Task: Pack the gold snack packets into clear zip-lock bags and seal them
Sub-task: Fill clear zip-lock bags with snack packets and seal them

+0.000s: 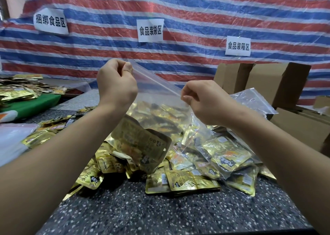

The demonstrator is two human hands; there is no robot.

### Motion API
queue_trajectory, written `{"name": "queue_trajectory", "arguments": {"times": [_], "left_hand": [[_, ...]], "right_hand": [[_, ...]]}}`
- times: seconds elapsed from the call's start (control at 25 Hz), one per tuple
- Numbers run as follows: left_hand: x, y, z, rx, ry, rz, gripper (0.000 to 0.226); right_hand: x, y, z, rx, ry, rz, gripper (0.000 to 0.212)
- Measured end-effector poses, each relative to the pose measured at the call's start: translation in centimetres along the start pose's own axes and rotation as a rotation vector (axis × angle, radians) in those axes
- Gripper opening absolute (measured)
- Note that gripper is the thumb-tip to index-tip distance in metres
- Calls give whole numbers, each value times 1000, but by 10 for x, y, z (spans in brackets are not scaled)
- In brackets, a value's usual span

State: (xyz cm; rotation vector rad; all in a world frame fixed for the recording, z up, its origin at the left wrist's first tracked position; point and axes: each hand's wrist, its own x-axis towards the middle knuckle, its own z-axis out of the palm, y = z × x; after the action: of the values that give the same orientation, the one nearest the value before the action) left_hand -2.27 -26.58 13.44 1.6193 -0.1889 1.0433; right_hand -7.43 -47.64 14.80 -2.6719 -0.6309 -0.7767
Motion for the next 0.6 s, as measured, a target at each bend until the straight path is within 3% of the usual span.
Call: {"name": "queue_trajectory", "arguments": {"times": [0.6], "left_hand": [[-5,2,-3,13,-35,43,22]], "right_hand": [[-4,11,-8,-7,-25,-43,23]]}}
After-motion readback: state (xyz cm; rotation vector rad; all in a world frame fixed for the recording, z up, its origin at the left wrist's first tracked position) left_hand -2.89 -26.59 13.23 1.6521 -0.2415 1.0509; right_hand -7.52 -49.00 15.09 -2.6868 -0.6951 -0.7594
